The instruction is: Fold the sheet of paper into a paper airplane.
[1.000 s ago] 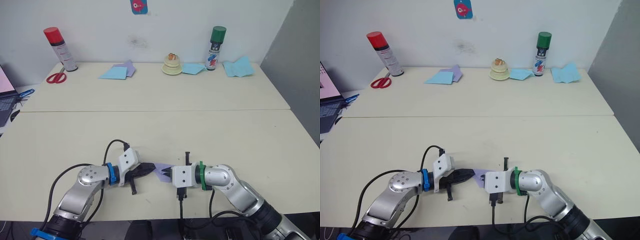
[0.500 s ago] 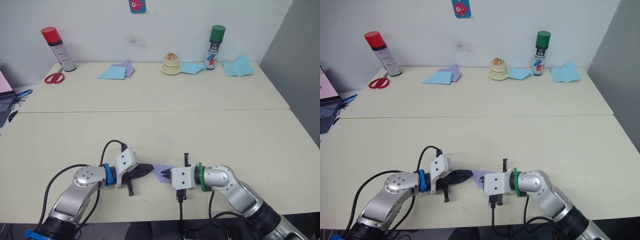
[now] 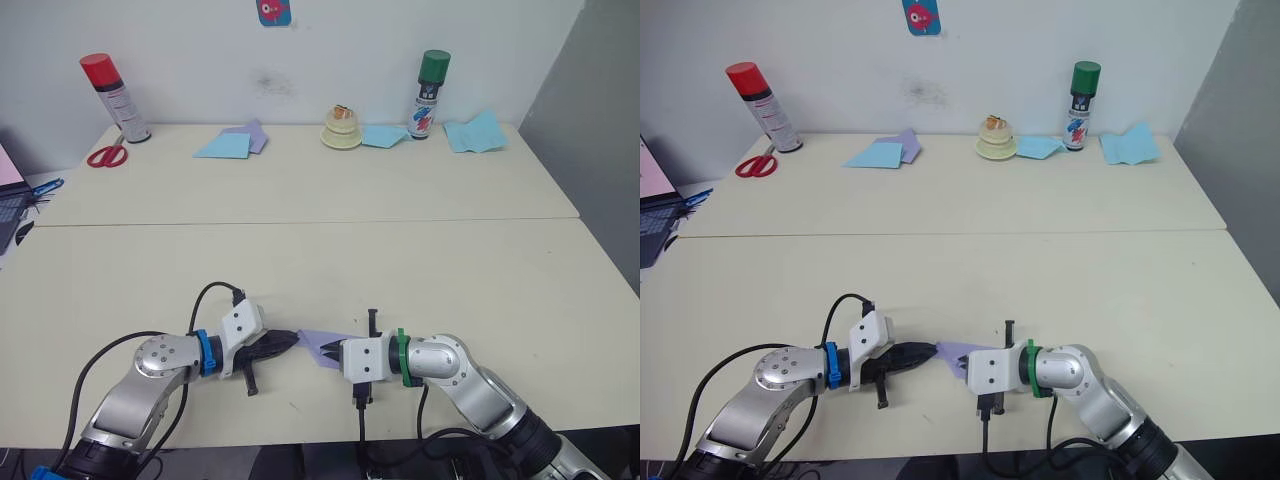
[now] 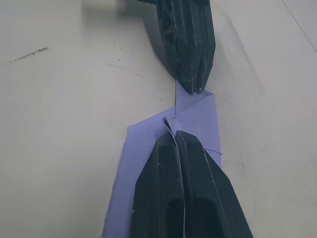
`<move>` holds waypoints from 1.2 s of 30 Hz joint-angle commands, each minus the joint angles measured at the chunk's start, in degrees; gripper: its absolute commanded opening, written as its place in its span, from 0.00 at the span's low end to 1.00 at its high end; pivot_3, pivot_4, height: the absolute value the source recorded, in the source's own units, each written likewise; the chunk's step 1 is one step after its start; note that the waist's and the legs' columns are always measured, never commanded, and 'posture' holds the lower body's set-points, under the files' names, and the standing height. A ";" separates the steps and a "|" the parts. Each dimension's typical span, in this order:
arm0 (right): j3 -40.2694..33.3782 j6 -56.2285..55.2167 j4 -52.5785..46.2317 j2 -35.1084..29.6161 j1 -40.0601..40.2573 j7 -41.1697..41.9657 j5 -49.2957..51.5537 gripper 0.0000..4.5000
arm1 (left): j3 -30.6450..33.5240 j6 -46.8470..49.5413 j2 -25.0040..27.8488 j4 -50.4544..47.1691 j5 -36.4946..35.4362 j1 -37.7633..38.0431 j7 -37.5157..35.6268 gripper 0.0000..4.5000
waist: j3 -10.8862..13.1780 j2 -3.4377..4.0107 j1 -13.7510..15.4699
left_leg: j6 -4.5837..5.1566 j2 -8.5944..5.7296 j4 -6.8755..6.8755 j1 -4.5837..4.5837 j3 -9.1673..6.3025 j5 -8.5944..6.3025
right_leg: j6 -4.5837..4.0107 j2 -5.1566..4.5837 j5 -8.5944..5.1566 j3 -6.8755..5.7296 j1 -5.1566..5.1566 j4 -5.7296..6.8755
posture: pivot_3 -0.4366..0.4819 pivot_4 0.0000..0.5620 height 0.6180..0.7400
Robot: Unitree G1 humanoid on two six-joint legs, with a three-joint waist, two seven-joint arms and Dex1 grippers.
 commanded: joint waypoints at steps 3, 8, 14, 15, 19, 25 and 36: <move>2.69 -2.90 0.32 -0.32 0.24 1.39 -1.31 0.01 | -2.06 2.41 0.77 2.22 2.28 1.24 -0.31 0.00 | 0.00 0.00 0.01 | 0.00 0.00 0.01 0.00 0.00 0.00 | 0.00 0.00 0.00 0.01 0.00 0.00 | 0.48 0.27 0.88; 3.35 -6.16 1.90 -1.28 0.98 1.27 -3.06 0.01 | -2.71 2.34 0.84 2.34 2.69 1.05 -0.48 0.00 | 0.00 0.00 0.04 | 0.00 -0.02 0.01 -0.01 0.00 0.00 | 0.00 -0.01 0.00 0.01 0.00 0.00 | 0.48 0.27 0.88; 3.07 -6.99 1.38 -1.32 2.19 1.75 -3.21 0.01 | -2.86 2.39 0.91 2.39 2.87 0.91 -0.69 0.00 | -0.02 -0.02 0.07 | 0.00 -0.03 0.01 -0.01 0.01 0.00 | 0.01 -0.01 0.00 0.02 0.01 0.00 | 0.48 0.27 0.88; 3.09 -7.01 1.14 -1.21 2.28 1.93 -2.96 0.01 | -2.87 2.44 0.85 2.38 2.92 0.90 -0.70 0.00 | -0.02 -0.03 0.07 | 0.00 -0.02 0.01 -0.01 0.01 0.00 | 0.01 -0.01 -0.01 0.02 0.01 0.00 | 0.48 0.27 0.88; 3.11 -7.27 1.12 -1.10 2.65 2.52 -2.00 0.01 | -3.01 2.55 0.54 2.28 3.10 0.94 -0.61 0.00 | -0.03 -0.03 0.07 | 0.00 -0.02 0.01 -0.01 0.00 0.00 | 0.04 -0.01 -0.02 0.02 0.02 0.00 | 0.48 0.27 0.88; 3.48 -7.84 2.61 -1.43 2.74 2.86 -2.47 0.01 | -3.10 2.81 0.24 2.01 3.06 0.94 -0.44 0.00 | -0.04 -0.04 0.07 | -0.01 -0.03 0.01 -0.01 0.01 0.00 | 0.04 -0.01 -0.03 0.02 0.02 0.00 | 0.48 0.27 0.88; 3.28 -12.56 6.83 -3.10 2.74 2.68 -3.72 0.01 | -2.66 2.88 0.48 1.58 2.68 1.08 -0.50 0.00 | -0.54 -0.13 0.14 | -0.02 -0.04 0.02 0.01 0.02 -0.02 | 0.07 -0.03 -0.06 0.03 0.07 -0.01 | 0.48 0.27 0.88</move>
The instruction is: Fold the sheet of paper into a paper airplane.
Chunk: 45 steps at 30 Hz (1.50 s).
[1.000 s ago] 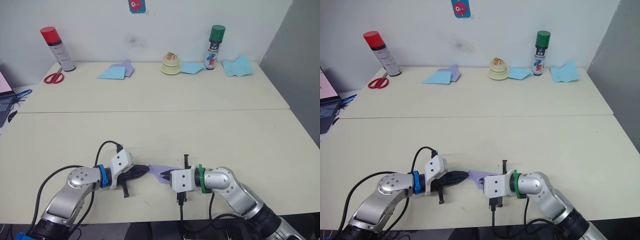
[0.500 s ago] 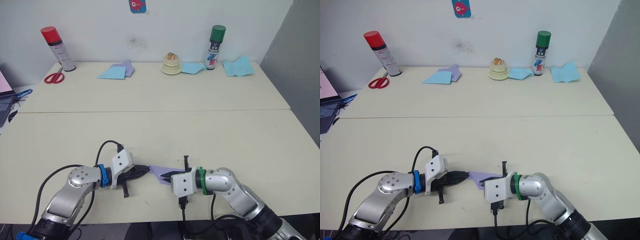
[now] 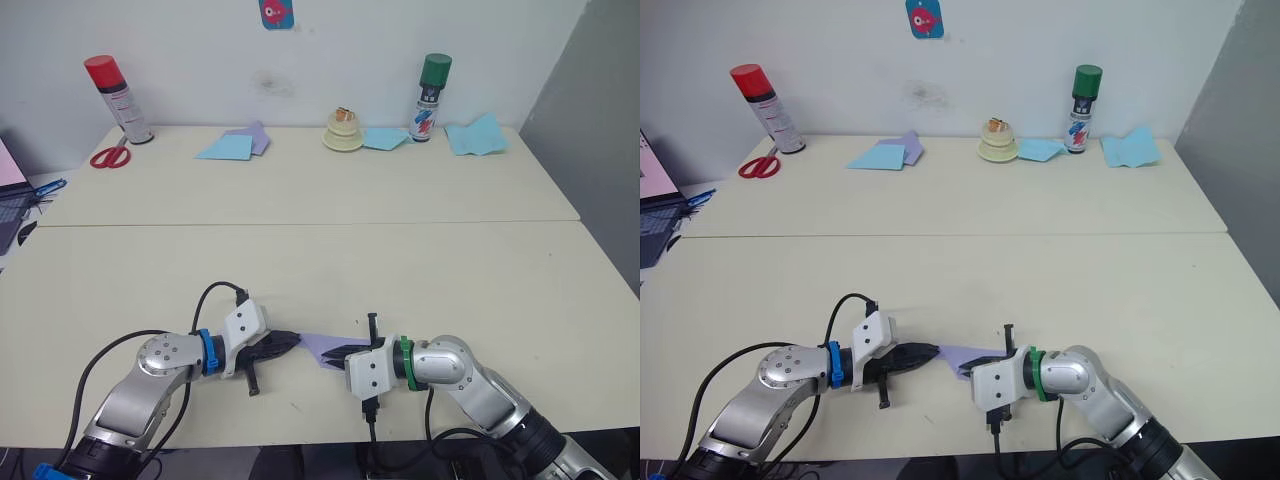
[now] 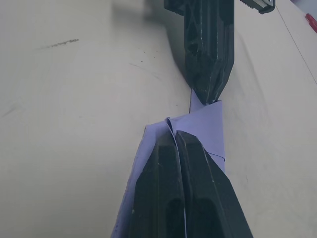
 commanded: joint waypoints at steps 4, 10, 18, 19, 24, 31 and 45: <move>3.22 -0.43 2.74 -1.26 1.82 2.87 -1.00 0.01 | -1.74 1.97 0.64 1.57 1.97 1.67 -0.08 0.00 | -0.12 -0.02 0.01 | 0.00 0.00 0.00 0.00 -0.01 0.00 | -0.01 0.00 -0.01 -0.01 0.00 0.00 | 0.48 0.27 0.88; 3.04 -0.39 3.00 -1.57 1.72 3.32 -0.83 0.01 | -0.01 2.73 1.26 -0.49 0.32 1.50 -0.51 0.00 | -0.14 -0.02 0.01 | -0.01 0.00 0.00 0.00 0.00 -0.01 | -0.01 0.00 -0.01 -0.01 0.01 0.00 | 0.48 0.27 0.88; 3.34 -0.17 3.62 -1.54 1.75 3.12 -1.40 0.01 | 6.00 11.43 4.09 -10.60 -8.07 -1.81 -1.65 0.00 | -0.07 -0.16 0.07 | -0.02 0.01 0.01 -0.02 -0.04 -0.01 | 0.00 0.00 -0.04 -0.04 -0.01 0.01 | 0.48 0.27 0.88; 3.35 -0.13 3.65 -1.54 1.75 3.12 -1.42 0.01 | 6.52 12.81 4.51 -11.47 -9.19 -2.41 -1.84 0.00 | -0.07 -0.17 0.09 | -0.02 0.01 0.02 -0.04 -0.06 -0.01 | 0.00 0.00 -0.04 -0.05 -0.01 0.02 | 0.48 0.27 0.88; 3.45 -0.06 3.81 -1.53 1.76 3.11 -1.51 0.01 | 5.48 18.45 3.18 -14.61 -12.93 -7.84 -0.63 0.00 | -0.07 -0.18 0.11 | -0.02 -0.01 0.02 -0.04 -0.05 -0.01 | 0.01 0.00 -0.03 -0.04 0.00 0.02 | 0.48 0.27 0.88; 3.43 0.22 3.97 -1.36 1.40 3.22 -1.57 0.01 | -4.12 9.88 -0.85 -10.56 -3.88 -7.78 -0.17 0.00 | -0.07 -0.18 0.10 | -0.03 -0.02 0.03 -0.03 -0.06 -0.01 | 0.01 0.01 -0.04 -0.01 0.01 0.02 | 0.48 0.27 0.88; 3.14 0.86 3.14 -1.79 1.89 3.23 -1.44 0.01 | -7.96 -0.46 -3.74 0.52 3.64 -7.40 -1.54 0.00 | -0.09 -0.20 0.22 | -0.02 -0.03 0.05 -0.01 -0.07 -0.01 | 0.01 0.02 -0.04 -0.03 0.06 0.04 | 0.48 0.27 0.88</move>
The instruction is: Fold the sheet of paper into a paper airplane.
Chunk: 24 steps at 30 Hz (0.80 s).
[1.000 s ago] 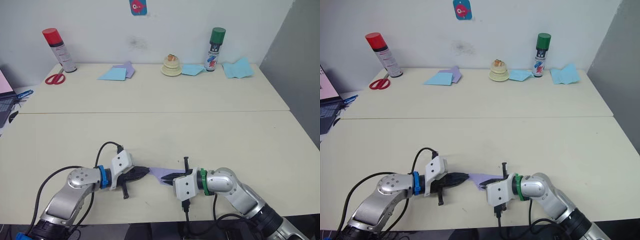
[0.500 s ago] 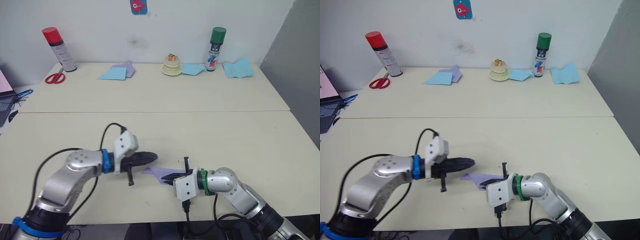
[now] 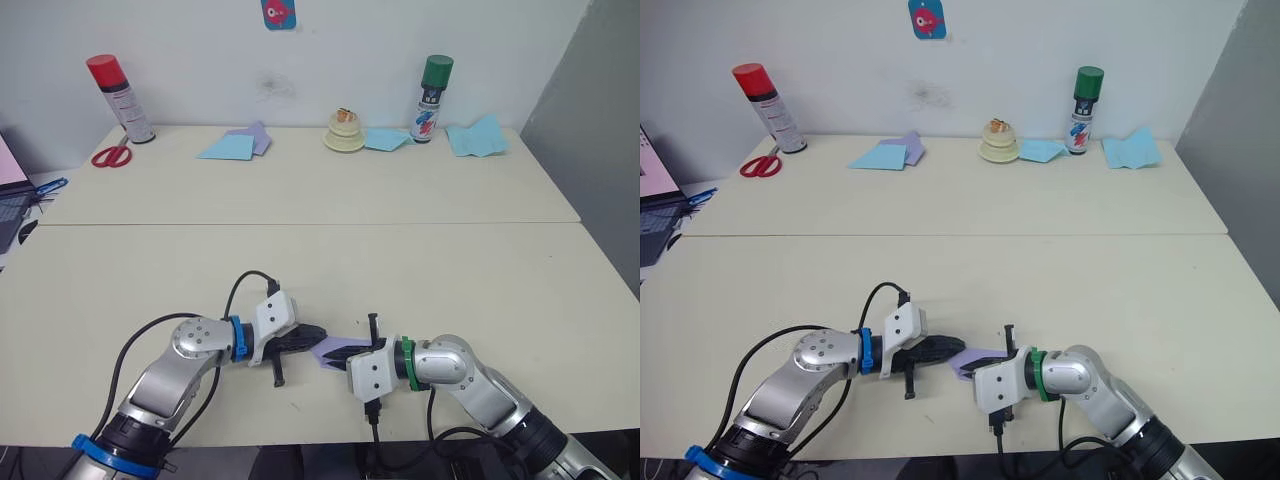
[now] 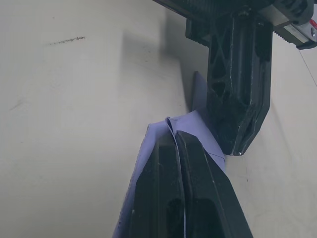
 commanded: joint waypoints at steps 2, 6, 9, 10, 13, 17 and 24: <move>3.01 1.80 2.15 -1.21 2.12 2.99 -1.48 0.01 | -1.78 -2.27 0.06 1.53 2.23 1.21 -0.92 0.00 | 0.00 0.00 0.01 | 0.00 0.00 0.00 0.00 0.01 0.00 | 0.00 0.00 0.00 0.00 0.03 0.00 | 0.48 0.27 0.88; 2.75 2.21 1.83 -1.28 2.23 2.68 -1.65 0.01 | -2.23 -3.48 0.30 2.48 2.81 2.23 -1.19 0.00 | -0.03 0.00 0.07 | 0.00 0.00 0.00 0.02 0.01 0.00 | 0.00 -0.01 0.00 0.00 0.09 -0.01 | 0.48 0.27 0.88; 2.58 2.54 1.51 -1.29 2.34 2.57 -1.52 0.01 | -2.58 -4.40 0.26 3.79 3.32 2.77 -1.04 0.00 | -0.10 -0.01 0.11 | 0.00 0.00 0.00 0.04 0.00 0.00 | 0.00 -0.01 0.00 0.00 0.12 -0.01 | 0.48 0.27 0.88; 2.46 2.76 1.24 -1.23 2.43 2.68 -1.18 0.01 | -2.77 -4.72 0.24 4.48 3.54 2.89 -1.00 0.00 | -0.11 -0.01 0.11 | 0.00 0.00 0.00 0.05 0.01 0.00 | 0.00 -0.01 0.00 0.00 0.13 -0.01 | 0.48 0.27 0.88; 2.30 3.03 0.44 -1.27 2.58 2.89 -0.78 0.01 | -2.87 -4.69 -0.37 6.95 3.72 2.79 -0.27 0.00 | -0.16 0.00 0.12 | 0.00 0.00 0.00 0.10 0.01 0.00 | 0.00 -0.01 0.00 0.00 0.14 -0.01 | 0.48 0.27 0.88; 2.03 3.39 -0.04 -1.43 2.74 2.87 -0.44 0.01 | -3.30 -5.46 -0.92 9.98 4.58 1.84 -0.26 0.00 | -0.42 0.07 0.42 | 0.00 -0.01 0.00 0.16 0.01 0.00 | 0.00 -0.01 0.00 0.00 0.22 -0.01 | 0.48 0.27 0.88; -0.26 5.51 -4.35 -1.82 3.75 2.72 1.90 0.37 | -4.47 -6.25 -1.17 11.32 5.01 1.92 -0.53 0.00 | -0.60 0.17 0.83 | 0.00 -0.01 -0.02 0.57 0.07 -0.01 | 0.00 -0.02 0.00 0.06 0.42 0.00 | 0.48 0.27 0.88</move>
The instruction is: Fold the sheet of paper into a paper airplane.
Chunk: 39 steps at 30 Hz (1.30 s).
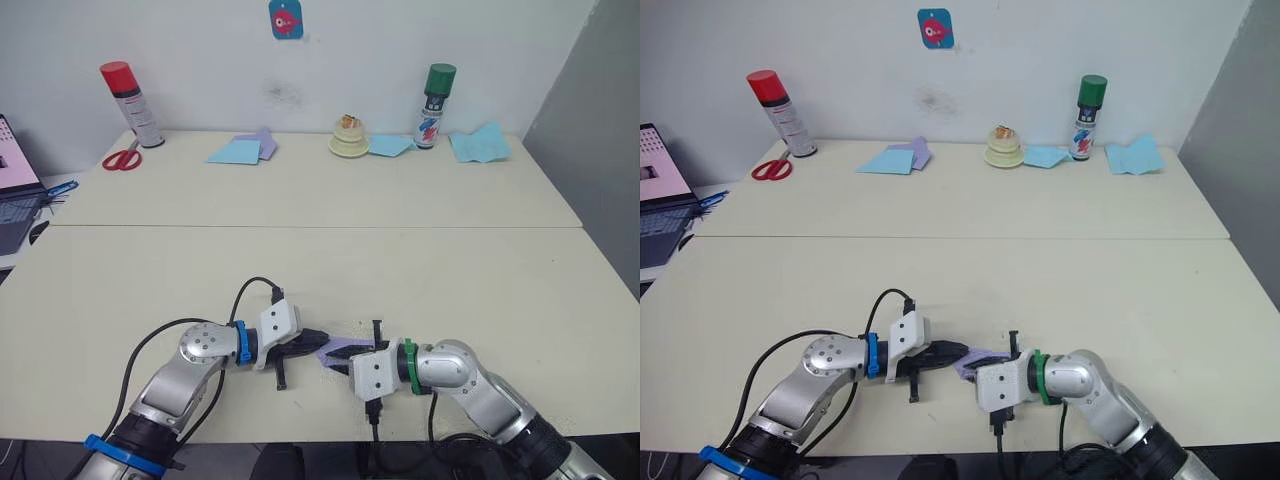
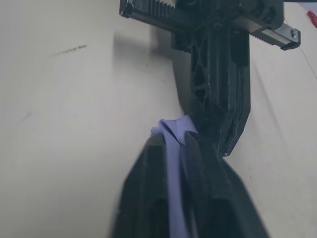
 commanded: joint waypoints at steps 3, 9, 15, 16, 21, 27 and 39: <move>-0.90 3.17 -5.43 -3.09 2.19 3.24 1.89 0.51 | -2.30 1.60 0.21 3.37 3.64 2.08 0.29 0.00 | -0.02 0.04 0.18 | 0.00 0.00 0.00 0.01 0.01 0.00 | 0.00 0.00 0.00 0.01 0.01 0.00 | 0.48 0.27 0.88; -8.14 5.70 -16.65 -7.71 6.00 5.76 11.74 0.51 | -2.44 1.90 -0.47 3.11 3.61 2.03 0.52 0.00 | 0.06 0.07 0.25 | -0.02 -0.01 0.00 -0.13 0.00 -0.02 | 0.01 -0.01 -0.03 -0.02 -0.06 -0.04 | 0.48 0.27 0.88; -13.73 16.36 -23.50 -5.25 8.25 1.99 19.67 0.43 | -2.71 1.71 -0.85 3.14 3.61 1.95 0.11 0.00 | 0.07 0.07 0.25 | -0.03 -0.01 -0.01 -0.11 -0.08 -0.02 | 0.04 -0.01 -0.01 -0.06 -0.05 -0.02 | 0.48 0.27 0.88; -13.67 20.05 -23.54 -3.90 7.28 0.62 19.62 0.36 | -2.79 1.64 -0.89 3.19 3.67 1.90 -0.02 0.00 | 0.07 0.07 0.25 | -0.03 -0.01 0.00 -0.11 -0.07 -0.02 | 0.02 -0.01 -0.02 -0.04 -0.05 -0.02 | 0.48 0.27 0.88; -10.12 31.73 -20.19 0.75 0.62 -2.73 17.00 0.01 | -3.06 1.36 -1.32 3.61 4.14 1.36 -0.40 0.00 | 0.10 0.10 0.26 | -0.03 -0.04 0.02 -0.12 0.03 -0.01 | -0.06 -0.07 -0.07 0.04 -0.05 -0.05 | 0.48 0.27 0.88; -6.43 35.61 -14.57 2.48 -4.09 -3.97 14.16 0.01 | -3.16 1.05 -1.52 3.87 4.41 1.17 -0.56 0.00 | 0.11 0.11 0.49 | -0.03 -0.04 0.01 -0.30 -0.03 -0.01 | 0.06 -0.08 0.00 -0.06 -0.13 -0.13 | 0.48 0.27 0.88; -3.04 32.02 -10.86 -0.21 -0.98 -4.05 10.61 0.01 | -2.89 1.31 -1.39 4.45 4.32 1.00 -0.60 0.00 | 0.12 0.11 0.44 | -0.02 -0.05 0.02 -0.46 -0.08 -0.02 | 0.14 -0.08 0.05 -0.09 -0.25 -0.16 | 0.48 0.27 0.88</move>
